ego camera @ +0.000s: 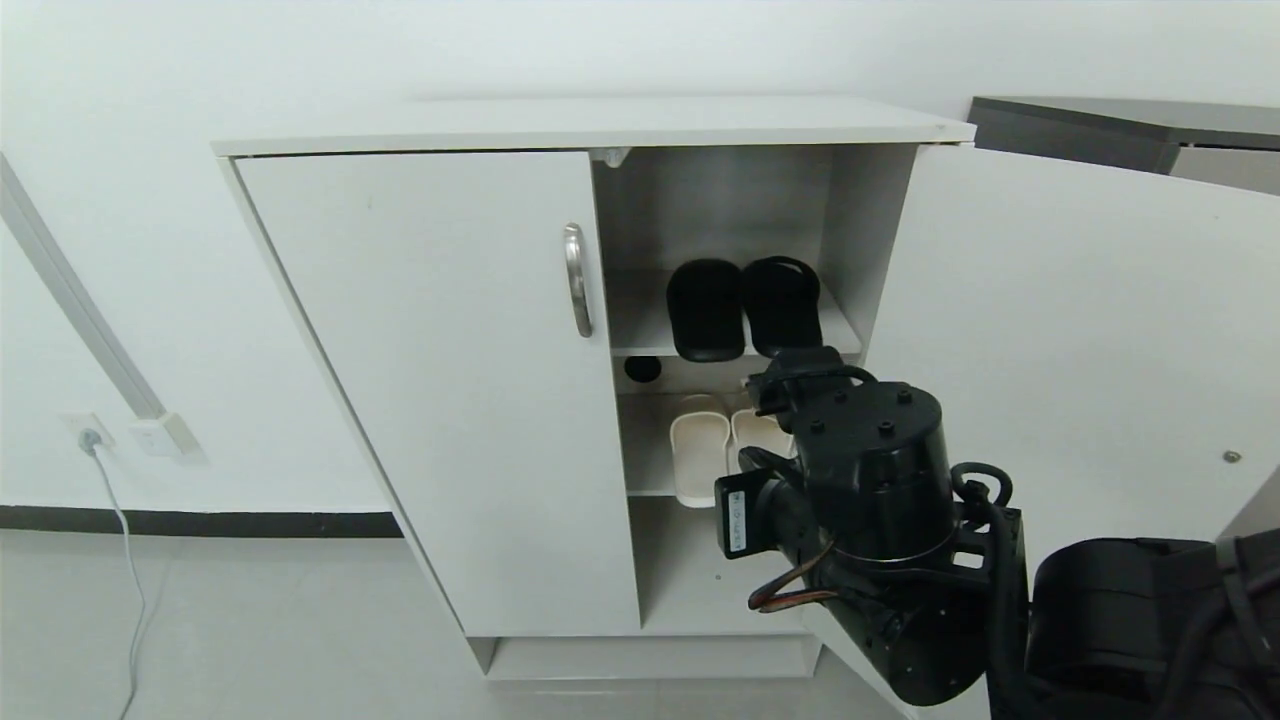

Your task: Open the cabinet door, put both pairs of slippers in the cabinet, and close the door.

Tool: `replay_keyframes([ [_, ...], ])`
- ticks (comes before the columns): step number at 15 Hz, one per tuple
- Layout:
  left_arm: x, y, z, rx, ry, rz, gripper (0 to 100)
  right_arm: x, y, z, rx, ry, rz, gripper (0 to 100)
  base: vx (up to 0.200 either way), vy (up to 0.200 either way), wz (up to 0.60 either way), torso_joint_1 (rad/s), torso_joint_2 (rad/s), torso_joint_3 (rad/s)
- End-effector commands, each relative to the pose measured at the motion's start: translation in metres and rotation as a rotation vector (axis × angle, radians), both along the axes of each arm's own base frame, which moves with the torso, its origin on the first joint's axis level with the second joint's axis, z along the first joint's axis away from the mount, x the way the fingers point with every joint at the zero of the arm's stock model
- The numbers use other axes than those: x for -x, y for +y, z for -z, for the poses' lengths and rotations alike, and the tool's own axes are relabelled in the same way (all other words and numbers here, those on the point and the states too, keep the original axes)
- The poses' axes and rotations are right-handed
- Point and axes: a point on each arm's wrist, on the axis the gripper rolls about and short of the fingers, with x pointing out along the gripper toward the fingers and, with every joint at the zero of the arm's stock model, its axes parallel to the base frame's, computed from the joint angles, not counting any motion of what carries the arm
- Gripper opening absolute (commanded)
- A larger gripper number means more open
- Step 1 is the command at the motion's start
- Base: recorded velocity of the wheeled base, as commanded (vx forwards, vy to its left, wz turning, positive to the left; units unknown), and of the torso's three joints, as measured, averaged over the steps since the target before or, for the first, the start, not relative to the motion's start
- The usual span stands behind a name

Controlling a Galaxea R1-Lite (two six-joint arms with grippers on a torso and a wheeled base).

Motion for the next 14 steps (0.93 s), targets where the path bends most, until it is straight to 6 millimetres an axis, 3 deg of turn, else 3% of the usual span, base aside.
replay_keyframes([
  [1,0.000,0.000,0.000,0.002,0.000,0.001,0,-0.004,0.003,0.009,0.019,0.013,0.005,0,-0.200,0.000,0.00,-0.002,0.00,0.007],
  [5,0.000,0.000,0.000,0.000,0.003,-0.002,0,-0.011,0.005,0.017,0.020,0.017,0.018,0,-0.200,0.000,0.00,0.002,0.00,0.004],
  [14,0.000,0.000,0.000,0.000,0.001,0.000,0,-0.012,0.001,0.030,0.028,0.024,0.002,0,0.000,0.000,0.00,0.000,0.00,0.000],
])
